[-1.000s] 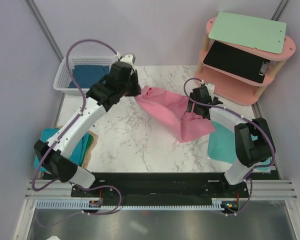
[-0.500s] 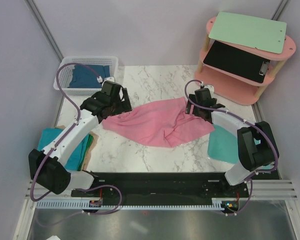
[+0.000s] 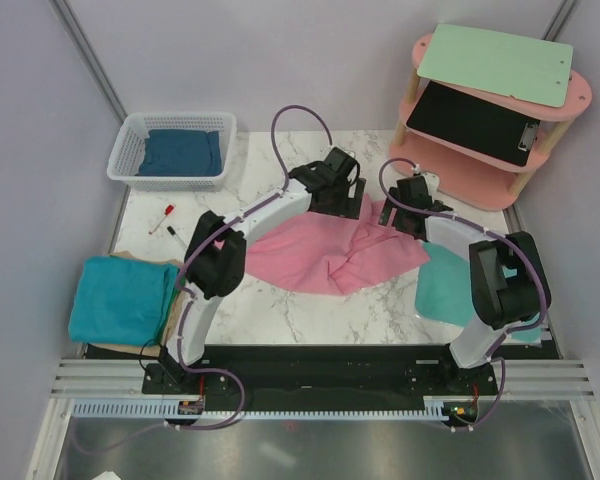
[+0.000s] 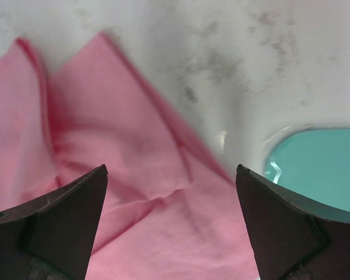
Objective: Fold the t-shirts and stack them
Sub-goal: Flatten out the tshirt
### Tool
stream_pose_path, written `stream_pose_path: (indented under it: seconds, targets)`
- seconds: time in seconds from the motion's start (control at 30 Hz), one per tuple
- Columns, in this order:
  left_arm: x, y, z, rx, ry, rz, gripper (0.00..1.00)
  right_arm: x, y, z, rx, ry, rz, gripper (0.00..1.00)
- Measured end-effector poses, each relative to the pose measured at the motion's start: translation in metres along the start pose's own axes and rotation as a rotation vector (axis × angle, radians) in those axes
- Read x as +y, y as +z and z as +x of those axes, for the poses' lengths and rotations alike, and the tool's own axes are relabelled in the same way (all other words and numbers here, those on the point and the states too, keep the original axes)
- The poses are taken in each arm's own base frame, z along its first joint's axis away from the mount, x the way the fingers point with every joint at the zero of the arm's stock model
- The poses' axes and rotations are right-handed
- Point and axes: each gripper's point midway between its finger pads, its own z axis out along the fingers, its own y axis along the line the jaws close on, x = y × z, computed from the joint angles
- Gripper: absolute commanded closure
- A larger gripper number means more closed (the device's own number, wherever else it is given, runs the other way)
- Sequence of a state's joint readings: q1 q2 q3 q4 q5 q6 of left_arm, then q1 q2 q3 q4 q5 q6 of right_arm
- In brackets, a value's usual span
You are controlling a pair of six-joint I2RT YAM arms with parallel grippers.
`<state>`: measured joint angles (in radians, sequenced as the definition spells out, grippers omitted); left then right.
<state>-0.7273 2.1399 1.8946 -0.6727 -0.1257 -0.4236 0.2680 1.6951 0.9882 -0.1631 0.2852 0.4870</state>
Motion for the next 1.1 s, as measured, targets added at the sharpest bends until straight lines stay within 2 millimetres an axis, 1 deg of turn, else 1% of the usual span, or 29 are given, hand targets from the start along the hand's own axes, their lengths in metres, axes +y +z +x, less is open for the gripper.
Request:
stream_pose_path:
  seconds: [0.03, 0.13, 0.17, 0.2, 0.23, 0.27, 0.3, 0.37, 0.4, 0.53, 0.57, 0.63, 0.67, 0.7, 0.73, 0.77, 0.9, 0.97, 1.03, 1.1]
  targets:
    - [-0.009, 0.011, 0.001, 0.010, 0.016, 0.011, 0.06, -0.008, 0.001, -0.004, -0.008, 0.020, 0.021, 0.02]
    - [-0.027, 0.027, 0.006, 0.032, 0.040, 0.043, 0.09, -0.031, 0.000, -0.018, -0.034, 0.078, 0.078, 0.02]
    - [-0.032, 0.030, 0.007, 0.040, 0.045, 0.056, 0.10, -0.038, -0.002, -0.025, -0.050, 0.096, 0.090, 0.02]
    - [-0.036, 0.032, 0.009, 0.049, 0.047, 0.068, 0.14, -0.044, -0.006, -0.032, -0.070, 0.116, 0.100, 0.02]
    - [-0.038, 0.034, 0.010, 0.053, 0.049, 0.072, 0.17, -0.048, -0.009, -0.039, -0.089, 0.132, 0.105, 0.02]
    - [-0.040, 0.036, 0.012, 0.062, 0.050, 0.081, 0.19, -0.050, -0.012, -0.044, -0.102, 0.141, 0.107, 0.02]
    - [-0.041, 0.038, 0.013, 0.066, 0.051, 0.086, 0.26, -0.051, -0.015, -0.048, -0.115, 0.148, 0.107, 0.02]
    - [-0.043, 0.041, 0.014, 0.070, 0.050, 0.089, 0.33, -0.051, -0.017, -0.052, -0.126, 0.153, 0.102, 0.02]
    - [-0.042, 0.044, 0.015, 0.073, 0.052, 0.088, 0.36, -0.051, -0.017, -0.052, -0.126, 0.153, 0.101, 0.02]
    - [-0.040, 0.057, 0.024, 0.096, 0.057, 0.077, 0.36, -0.050, -0.017, -0.051, -0.120, 0.152, 0.096, 0.02]
    - [-0.039, 0.061, 0.027, 0.103, 0.058, 0.074, 0.39, -0.050, -0.017, -0.050, -0.118, 0.151, 0.096, 0.02]
    - [-0.038, 0.068, 0.033, 0.118, 0.061, 0.067, 0.52, -0.050, -0.017, -0.050, -0.118, 0.151, 0.095, 0.02]
    - [-0.037, 0.072, 0.036, 0.126, 0.063, 0.064, 0.74, -0.050, -0.017, -0.050, -0.118, 0.151, 0.095, 0.02]
    - [-0.036, 0.075, 0.039, 0.133, 0.066, 0.060, 0.86, -0.050, -0.017, -0.050, -0.117, 0.151, 0.094, 0.02]
    - [-0.035, 0.076, 0.040, 0.135, 0.067, 0.059, 0.93, -0.050, -0.017, -0.050, -0.117, 0.151, 0.094, 0.02]
    - [-0.034, 0.077, 0.042, 0.141, 0.072, 0.056, 0.98, -0.050, -0.017, -0.050, -0.118, 0.151, 0.093, 0.02]
    - [-0.032, 0.077, 0.041, 0.136, 0.079, 0.044, 0.98, -0.049, -0.017, -0.050, -0.115, 0.150, 0.088, 0.02]
    - [-0.028, 0.076, 0.042, 0.130, 0.081, 0.024, 0.98, -0.048, -0.016, -0.049, -0.111, 0.150, 0.082, 0.02]
    - [-0.023, 0.070, 0.043, 0.127, 0.082, 0.004, 0.98, -0.047, -0.016, -0.046, -0.106, 0.149, 0.074, 0.02]
    - [-0.017, 0.055, 0.045, 0.126, 0.085, -0.012, 0.98, -0.048, -0.014, -0.040, -0.092, 0.146, 0.072, 0.02]
